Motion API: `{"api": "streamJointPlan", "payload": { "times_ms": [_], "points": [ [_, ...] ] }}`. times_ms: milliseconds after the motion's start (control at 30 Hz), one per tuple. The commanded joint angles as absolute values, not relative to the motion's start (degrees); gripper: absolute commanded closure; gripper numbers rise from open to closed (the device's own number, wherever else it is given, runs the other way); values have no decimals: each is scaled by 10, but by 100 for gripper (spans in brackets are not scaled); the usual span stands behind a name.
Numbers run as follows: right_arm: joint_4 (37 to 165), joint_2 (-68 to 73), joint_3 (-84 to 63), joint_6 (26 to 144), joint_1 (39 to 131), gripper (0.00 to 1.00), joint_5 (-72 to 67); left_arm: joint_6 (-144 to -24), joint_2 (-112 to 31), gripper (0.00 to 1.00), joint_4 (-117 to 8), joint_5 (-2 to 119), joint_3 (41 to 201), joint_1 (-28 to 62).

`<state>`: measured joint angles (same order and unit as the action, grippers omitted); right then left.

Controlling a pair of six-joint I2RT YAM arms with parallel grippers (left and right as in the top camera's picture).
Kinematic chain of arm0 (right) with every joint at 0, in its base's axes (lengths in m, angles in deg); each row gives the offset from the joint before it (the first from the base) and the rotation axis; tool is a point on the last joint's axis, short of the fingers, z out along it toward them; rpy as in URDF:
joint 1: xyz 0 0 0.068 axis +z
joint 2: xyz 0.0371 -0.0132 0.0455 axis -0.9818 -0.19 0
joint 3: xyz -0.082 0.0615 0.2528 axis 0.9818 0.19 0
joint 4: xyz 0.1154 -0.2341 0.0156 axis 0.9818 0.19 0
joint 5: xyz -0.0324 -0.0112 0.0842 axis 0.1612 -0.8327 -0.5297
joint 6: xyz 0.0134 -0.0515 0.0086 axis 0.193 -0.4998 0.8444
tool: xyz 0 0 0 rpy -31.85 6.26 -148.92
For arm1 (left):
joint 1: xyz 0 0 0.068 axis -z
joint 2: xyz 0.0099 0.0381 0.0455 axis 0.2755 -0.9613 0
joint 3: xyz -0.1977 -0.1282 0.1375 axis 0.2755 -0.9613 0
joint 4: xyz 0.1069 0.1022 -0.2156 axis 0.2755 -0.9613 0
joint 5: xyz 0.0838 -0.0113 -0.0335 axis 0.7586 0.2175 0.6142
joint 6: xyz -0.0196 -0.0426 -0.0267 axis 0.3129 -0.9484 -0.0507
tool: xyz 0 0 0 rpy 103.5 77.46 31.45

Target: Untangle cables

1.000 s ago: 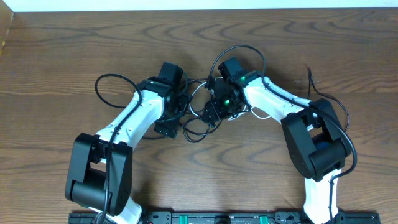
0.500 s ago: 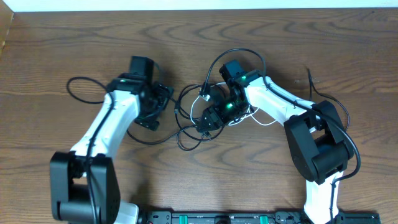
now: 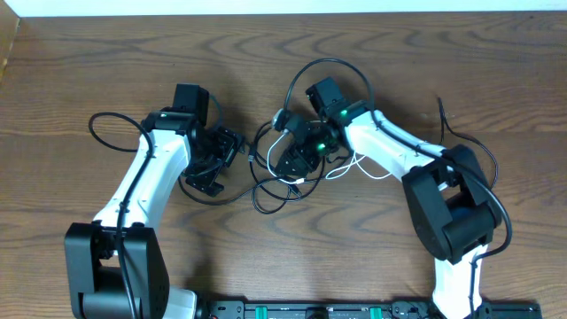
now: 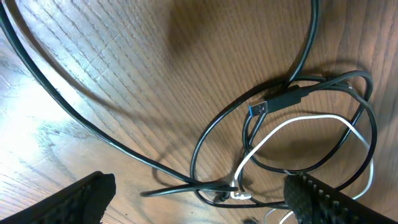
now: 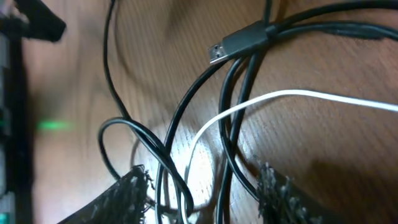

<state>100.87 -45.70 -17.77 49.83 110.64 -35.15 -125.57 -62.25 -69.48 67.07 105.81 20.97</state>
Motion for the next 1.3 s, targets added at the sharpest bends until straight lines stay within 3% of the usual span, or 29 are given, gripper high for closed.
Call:
{"api": "streamJointPlan", "payload": {
  "times_ms": [0,233,300,400,833,967,1200,1267],
  "points": [
    [1008,-441,-182,451,1138,48,-301,-1241,-619,8,-698,690,1071,205],
    [1007,-441,-173,451,1187,49,-207,-1224,-619,8,-699,690,1070,205],
    [1005,-441,-173,452,1194,59,-195,-1217,-619,8,-703,690,1070,205],
    [1002,-441,-174,452,1198,99,-189,-1210,-619,8,-708,690,1070,205],
    [959,-372,-186,486,1180,99,-191,-1209,-619,9,-699,601,1070,205],
    [965,-371,-186,486,1183,99,-191,-1220,-619,16,-686,524,1070,205],
    [961,-371,-186,486,1188,99,-191,-1334,-619,25,-631,518,1070,205],
    [961,-371,-186,486,1188,99,-191,-1351,-619,34,-612,523,1070,205]
  ]
}}
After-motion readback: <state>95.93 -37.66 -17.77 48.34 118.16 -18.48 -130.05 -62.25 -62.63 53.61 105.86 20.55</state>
